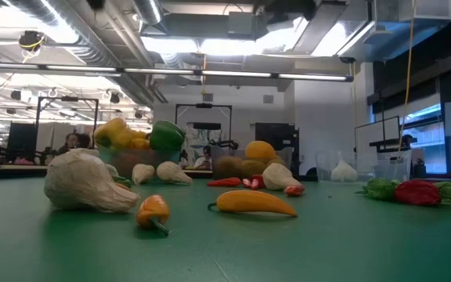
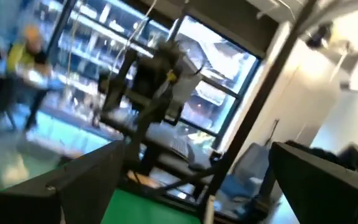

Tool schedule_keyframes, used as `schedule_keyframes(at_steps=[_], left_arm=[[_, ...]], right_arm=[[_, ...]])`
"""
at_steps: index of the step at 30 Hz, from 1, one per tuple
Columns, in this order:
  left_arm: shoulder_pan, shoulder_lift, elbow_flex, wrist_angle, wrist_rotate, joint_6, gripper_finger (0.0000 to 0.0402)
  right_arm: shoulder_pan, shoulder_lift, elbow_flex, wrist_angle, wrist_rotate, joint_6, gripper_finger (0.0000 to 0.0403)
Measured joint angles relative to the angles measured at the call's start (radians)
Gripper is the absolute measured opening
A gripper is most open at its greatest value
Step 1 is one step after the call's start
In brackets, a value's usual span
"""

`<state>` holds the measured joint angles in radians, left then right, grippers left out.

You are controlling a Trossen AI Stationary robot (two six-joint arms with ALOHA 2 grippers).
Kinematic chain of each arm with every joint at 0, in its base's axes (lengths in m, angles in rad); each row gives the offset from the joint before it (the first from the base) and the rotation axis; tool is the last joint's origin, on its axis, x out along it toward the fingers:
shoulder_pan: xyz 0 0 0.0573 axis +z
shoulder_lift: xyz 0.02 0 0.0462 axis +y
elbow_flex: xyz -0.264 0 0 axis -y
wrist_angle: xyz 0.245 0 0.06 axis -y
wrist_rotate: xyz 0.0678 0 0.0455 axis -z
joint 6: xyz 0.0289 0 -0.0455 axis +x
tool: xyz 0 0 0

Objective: Sort produce into baskets
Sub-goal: Put the white garlic into the transparent bin

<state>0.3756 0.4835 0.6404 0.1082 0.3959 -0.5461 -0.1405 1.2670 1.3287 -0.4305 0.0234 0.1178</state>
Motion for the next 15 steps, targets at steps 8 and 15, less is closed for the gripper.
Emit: schedule_keyframes(at_steps=[8, 15], left_arm=[[0.025, -0.103, 0.311, -0.693, -0.103, 0.259, 0.04], [0.026, -0.298, 0.193, -0.832, -0.244, 0.126, 0.04]], right_arm=[[-0.018, -0.168, -0.364, 0.471, 0.04, 0.126, 0.0255], [-0.017, -0.02, -0.419, 0.565, 0.09, 0.167, 0.0255]])
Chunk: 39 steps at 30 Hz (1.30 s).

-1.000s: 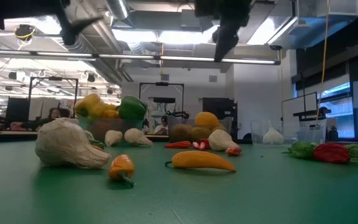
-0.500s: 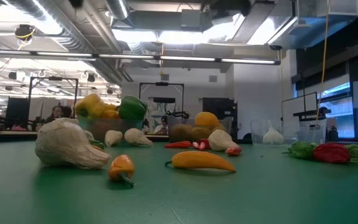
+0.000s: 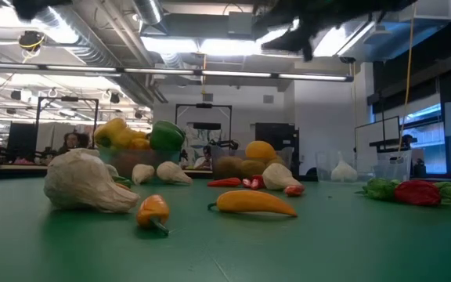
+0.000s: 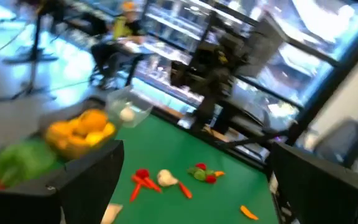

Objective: Sort produce into baskets
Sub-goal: Put the white garlic into the transparent bin

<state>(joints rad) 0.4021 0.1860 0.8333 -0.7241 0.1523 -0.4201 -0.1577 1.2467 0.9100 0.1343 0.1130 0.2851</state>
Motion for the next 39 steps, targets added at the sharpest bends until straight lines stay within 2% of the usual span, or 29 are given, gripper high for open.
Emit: schedule_keyframes(at_steps=[7, 13, 17, 21, 28, 33, 39], left_arm=[[0.0, -0.166, -0.239, 0.039, -0.001, -0.157, 0.04], [-0.001, -0.17, -0.352, 0.092, 0.001, -0.171, 0.04], [-0.001, -0.163, -0.409, 0.068, -0.004, -0.187, 0.04], [-0.001, -0.159, -0.441, 0.031, -0.011, -0.268, 0.04], [-0.001, -0.159, -0.486, 0.028, -0.061, -0.386, 0.04], [-0.001, -0.159, -0.486, 0.046, -0.072, -0.332, 0.0395], [-0.001, -0.159, -0.486, 0.079, -0.09, -0.234, 0.0344]], right_arm=[[0.0, 0.216, 0.031, 0.161, -0.035, -0.028, 0.0255], [0.0, 0.386, 0.208, 0.053, -0.061, -0.165, 0.0255], [0.0, 0.473, 0.343, -0.104, -0.061, -0.208, 0.0255], [-0.006, 0.506, 0.406, -0.152, -0.061, -0.242, 0.0255], [-0.006, 0.508, 0.408, -0.162, -0.045, -0.28, 0.0255], [-0.006, 0.551, 0.408, -0.17, -0.043, -0.269, 0.0255], [-0.006, 0.655, 0.406, -0.111, -0.046, -0.266, 0.0255]])
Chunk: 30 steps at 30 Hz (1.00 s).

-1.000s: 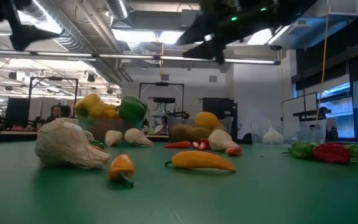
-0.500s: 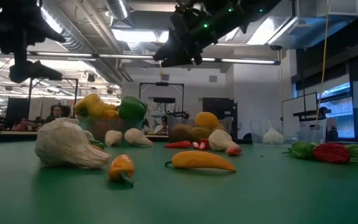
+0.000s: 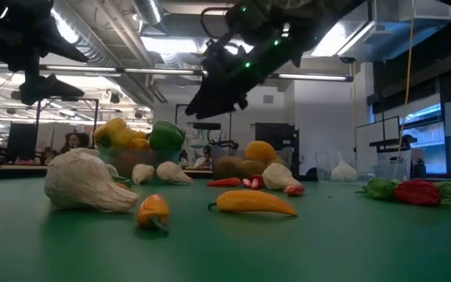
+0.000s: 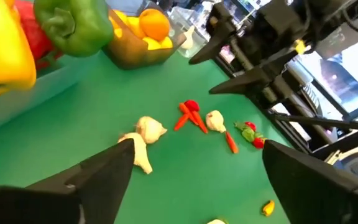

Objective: Sort produce into baskets
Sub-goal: Put the white garlic into the transparent bin

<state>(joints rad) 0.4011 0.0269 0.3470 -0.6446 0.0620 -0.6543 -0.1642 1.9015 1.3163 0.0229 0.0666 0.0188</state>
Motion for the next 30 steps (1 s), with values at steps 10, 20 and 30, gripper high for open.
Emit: schedule_keyframes(at_steps=[10, 20, 30], left_arm=[[0.0, 0.0, 0.0, 0.013, 0.0, -0.033, 0.0314], [0.0, 0.0, 0.0, -0.029, 0.0, -0.06, 0.0314], [0.0, 0.001, 0.0, -0.053, -0.139, -0.221, 0.0316]], right_arm=[[0.001, 0.131, 0.026, 0.096, -0.104, 0.028, 0.0255], [0.001, 0.276, 0.221, -0.034, -0.084, 0.026, 0.0315], [0.014, 0.304, 0.264, -0.138, -0.041, 0.026, 0.0332]])
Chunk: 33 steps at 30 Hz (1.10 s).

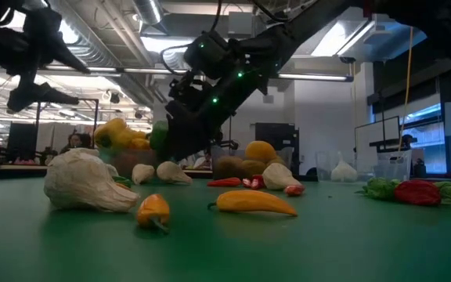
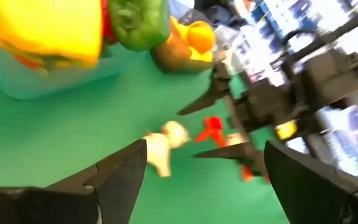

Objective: Sort produce into baskets
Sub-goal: Put the white garlic into the transparent bin

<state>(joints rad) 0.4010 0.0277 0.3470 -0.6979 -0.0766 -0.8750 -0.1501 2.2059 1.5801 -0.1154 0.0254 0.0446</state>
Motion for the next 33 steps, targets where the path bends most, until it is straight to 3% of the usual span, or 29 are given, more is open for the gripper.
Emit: schedule_keyframes(at_steps=[3, 8, 15, 18, 21, 31, 33], left_arm=[[0.0, 0.0, 0.0, -0.047, -0.041, 0.098, 0.0314], [0.0, 0.0, 0.0, -0.055, -0.043, 0.051, 0.0314], [0.0, 0.0, 0.0, -0.031, -0.05, 0.098, 0.0313], [0.0, 0.0, 0.0, -0.017, -0.076, 0.087, 0.0313], [0.0, 0.0, 0.0, -0.019, -0.099, 0.096, 0.0313], [0.0, 0.0, 0.0, -0.019, -0.1, 0.116, 0.0313], [0.0, 0.0, 0.0, -0.02, -0.103, 0.117, 0.0313]], right_arm=[[0.0, 0.0, 0.0, 0.002, -0.013, 0.001, 0.0327], [0.0, 0.039, 0.0, 0.01, -0.018, 0.001, 0.0324], [-0.001, 0.072, 0.0, 0.018, -0.036, 0.017, 0.0324], [-0.001, 0.072, 0.0, 0.02, 0.012, 0.053, 0.0311], [-0.003, 0.072, 0.0, 0.019, 0.025, 0.068, 0.0267], [-0.002, 0.071, 0.002, 0.012, 0.014, 0.086, 0.0053], [-0.002, 0.071, 0.026, -0.009, 0.0, 0.088, 0.0042]])
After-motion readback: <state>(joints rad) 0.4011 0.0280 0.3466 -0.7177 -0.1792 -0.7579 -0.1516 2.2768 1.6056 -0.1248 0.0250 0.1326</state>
